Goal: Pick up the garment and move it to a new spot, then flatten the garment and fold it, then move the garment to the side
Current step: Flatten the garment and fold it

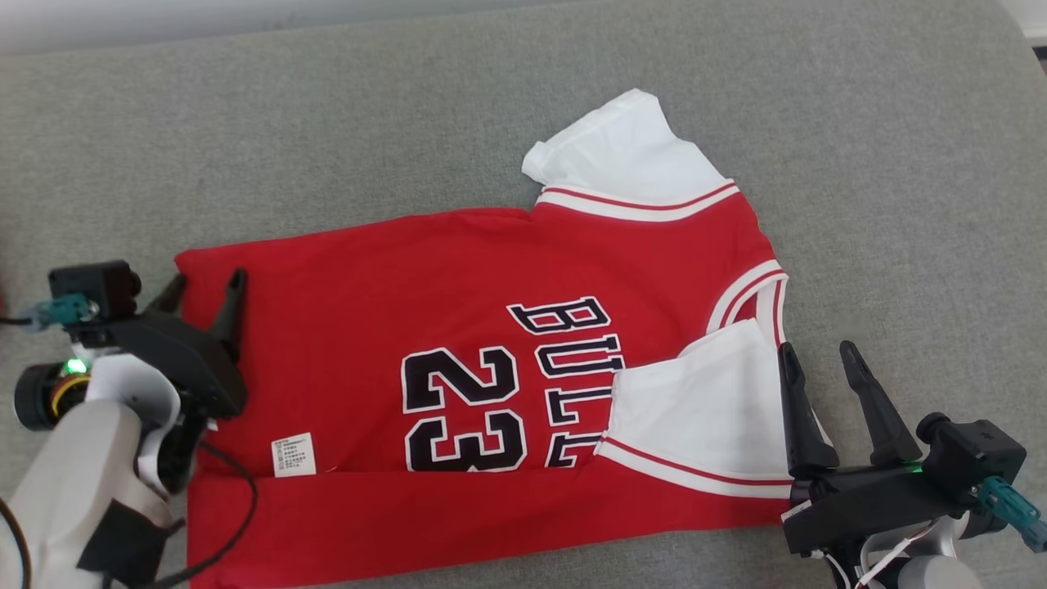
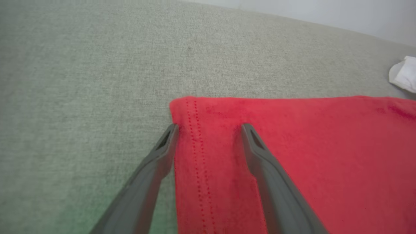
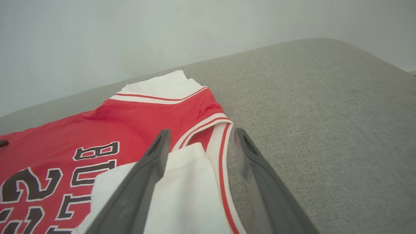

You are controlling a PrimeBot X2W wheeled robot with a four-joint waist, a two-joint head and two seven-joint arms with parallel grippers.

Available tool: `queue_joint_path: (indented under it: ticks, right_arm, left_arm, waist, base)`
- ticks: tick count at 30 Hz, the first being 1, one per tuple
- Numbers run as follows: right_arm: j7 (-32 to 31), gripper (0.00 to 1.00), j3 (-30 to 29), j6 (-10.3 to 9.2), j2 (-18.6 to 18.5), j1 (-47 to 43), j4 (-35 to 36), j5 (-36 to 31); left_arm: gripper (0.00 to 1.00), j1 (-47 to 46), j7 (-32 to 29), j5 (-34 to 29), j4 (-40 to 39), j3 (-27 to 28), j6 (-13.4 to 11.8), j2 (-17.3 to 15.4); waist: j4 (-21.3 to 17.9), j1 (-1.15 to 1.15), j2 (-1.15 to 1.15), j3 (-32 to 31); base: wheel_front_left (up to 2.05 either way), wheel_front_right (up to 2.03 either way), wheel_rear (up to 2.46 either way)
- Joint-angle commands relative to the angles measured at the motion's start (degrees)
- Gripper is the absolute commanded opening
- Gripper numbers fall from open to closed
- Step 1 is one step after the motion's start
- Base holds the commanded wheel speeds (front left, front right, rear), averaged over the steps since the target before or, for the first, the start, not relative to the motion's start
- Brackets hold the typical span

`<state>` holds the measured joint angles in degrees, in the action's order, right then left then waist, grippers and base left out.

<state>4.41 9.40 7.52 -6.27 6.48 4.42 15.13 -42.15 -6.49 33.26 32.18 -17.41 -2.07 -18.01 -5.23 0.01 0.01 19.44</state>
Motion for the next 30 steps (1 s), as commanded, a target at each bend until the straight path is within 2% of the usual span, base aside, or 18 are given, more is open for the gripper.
queue_joint_path:
  ticks: [1, 9, 10, 11, 12, 17, 21, 26, 30]
  right_arm:
    - [0.37, 1.00, 0.02, -0.05, 0.08, 0.46, -0.31, 0.41]
    - [0.98, 1.00, 0.64, -0.05, 0.21, 1.37, -1.51, 0.98]
    - [1.00, 1.00, 0.61, -0.05, 0.26, 1.47, -1.56, 1.01]
    - [1.00, 1.00, 0.45, -0.05, 0.28, 1.59, -1.54, 1.07]
    - [1.03, 1.00, 0.09, -0.05, 0.26, 1.72, -1.54, 1.13]
    - [0.97, 1.00, -1.86, -0.05, -0.74, 3.43, -1.57, 2.53]
    - [0.23, 1.00, -4.84, -0.05, -3.61, 9.13, -3.38, 4.65]
    - [-2.05, 1.00, -5.78, -0.05, -9.50, 20.06, -11.30, 8.18]
    - [-3.32, 1.00, -2.33, -0.04, -14.44, 29.30, -18.81, 10.14]
  left_arm:
    - [1.00, -1.01, 0.53, 0.26, 1.44, 0.25, 0.35, -0.62]
    - [1.00, -3.04, 1.82, -0.24, 6.19, -0.68, 1.36, -0.18]
    - [0.58, -2.95, 1.56, -0.25, 6.83, -1.01, 1.39, 0.04]
    - [0.41, -2.82, 1.66, -0.28, 7.29, -1.24, 1.35, 0.31]
    - [0.00, -2.70, 1.68, -0.19, 7.67, -1.45, 1.55, 0.62]
    - [0.00, -2.89, 2.04, -0.27, 8.74, -2.02, 1.90, 0.99]
    - [0.00, -3.73, 2.60, -0.64, 8.57, -2.36, 1.85, 0.98]
    - [0.00, -5.36, 2.35, -1.06, 7.63, -3.60, 2.17, 2.25]
    - [0.00, -6.93, 2.06, -1.19, 6.94, -4.82, 2.71, 3.96]
  waist:
    - [-0.76, -0.01, -0.01, 1.38]
    - [-1.09, -0.01, -0.01, 2.41]
    - [-1.10, -0.01, -0.01, 2.43]
    - [-1.10, -0.01, -0.01, 2.48]
    - [-1.05, -0.01, -0.01, 2.49]
    - [-0.97, -0.01, -0.01, 2.45]
    - [-0.81, -0.01, -0.01, 2.60]
    - [1.05, -0.01, -0.01, 3.24]
    - [3.82, -0.01, -0.01, 4.50]
  base:
    - [0.00, 0.00, 0.00]
    - [0.00, 0.00, 0.00]
    - [0.00, 0.00, 0.00]
    - [0.00, 0.00, 0.00]
    - [0.00, 0.00, 0.00]
    - [0.00, 0.00, 0.00]
    - [0.00, 0.00, 0.00]
    - [0.00, 0.00, 0.00]
    - [0.00, 0.00, 0.00]
